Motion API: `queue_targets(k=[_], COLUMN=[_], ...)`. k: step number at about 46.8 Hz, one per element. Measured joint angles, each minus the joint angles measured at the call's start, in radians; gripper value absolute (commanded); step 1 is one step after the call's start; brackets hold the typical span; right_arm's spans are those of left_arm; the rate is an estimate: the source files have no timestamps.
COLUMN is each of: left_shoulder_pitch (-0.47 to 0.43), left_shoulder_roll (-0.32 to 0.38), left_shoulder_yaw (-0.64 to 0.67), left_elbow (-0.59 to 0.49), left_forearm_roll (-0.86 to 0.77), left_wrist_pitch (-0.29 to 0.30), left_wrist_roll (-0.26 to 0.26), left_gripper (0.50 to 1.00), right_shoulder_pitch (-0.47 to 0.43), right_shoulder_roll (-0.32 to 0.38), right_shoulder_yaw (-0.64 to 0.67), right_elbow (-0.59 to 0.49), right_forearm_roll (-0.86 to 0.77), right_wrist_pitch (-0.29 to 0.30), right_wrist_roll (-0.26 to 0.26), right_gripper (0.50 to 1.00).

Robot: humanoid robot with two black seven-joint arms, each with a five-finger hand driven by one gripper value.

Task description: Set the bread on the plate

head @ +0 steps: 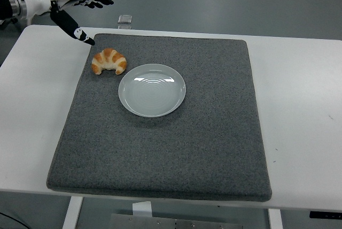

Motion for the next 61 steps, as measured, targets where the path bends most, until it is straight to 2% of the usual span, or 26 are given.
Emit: queue_targets(k=[11, 20, 27, 37, 55, 61], left_shoulder_pitch=[0.125, 0.210, 0.285, 0.359, 0.387, 0.397], left_shoulder_roll=[-0.062, -0.131, -0.219, -0.318, -0.365, -0.394], left_shoulder_yaw=[-0.011, -0.013, -0.015, -0.074, -0.099, -0.099], left_elbow=[0.030, 0.094, 0.212, 0.373, 0.395, 0.442], left_forearm_roll=[0.000, 0.001, 0.000, -0.010, -0.016, -0.017], left_wrist_pitch=[0.167, 0.257, 0.315, 0.334, 0.333, 0.333], left_wrist_roll=[-0.007, -0.013, -0.030, -0.047, -0.047, -0.047], left_gripper=[0.988, 0.988, 0.988, 0.986, 0.977, 0.973], right_shoulder_pitch=[0.000, 0.000, 0.000, 0.000, 0.000, 0.000], right_shoulder_roll=[0.000, 0.000, 0.000, 0.000, 0.000, 0.000], right_shoulder_yaw=[0.001, 0.001, 0.001, 0.000, -0.001, -0.001], right_elbow=[0.000, 0.000, 0.000, 0.000, 0.000, 0.000], right_forearm_roll=[-0.001, -0.001, -0.001, 0.000, 0.000, 0.000], right_wrist_pitch=[-0.001, -0.002, -0.002, -0.002, -0.002, -0.002], right_wrist_roll=[0.000, 0.000, 0.000, 0.000, -0.001, -0.001], right_gripper=[0.930, 0.930, 0.930, 0.930, 0.930, 0.930])
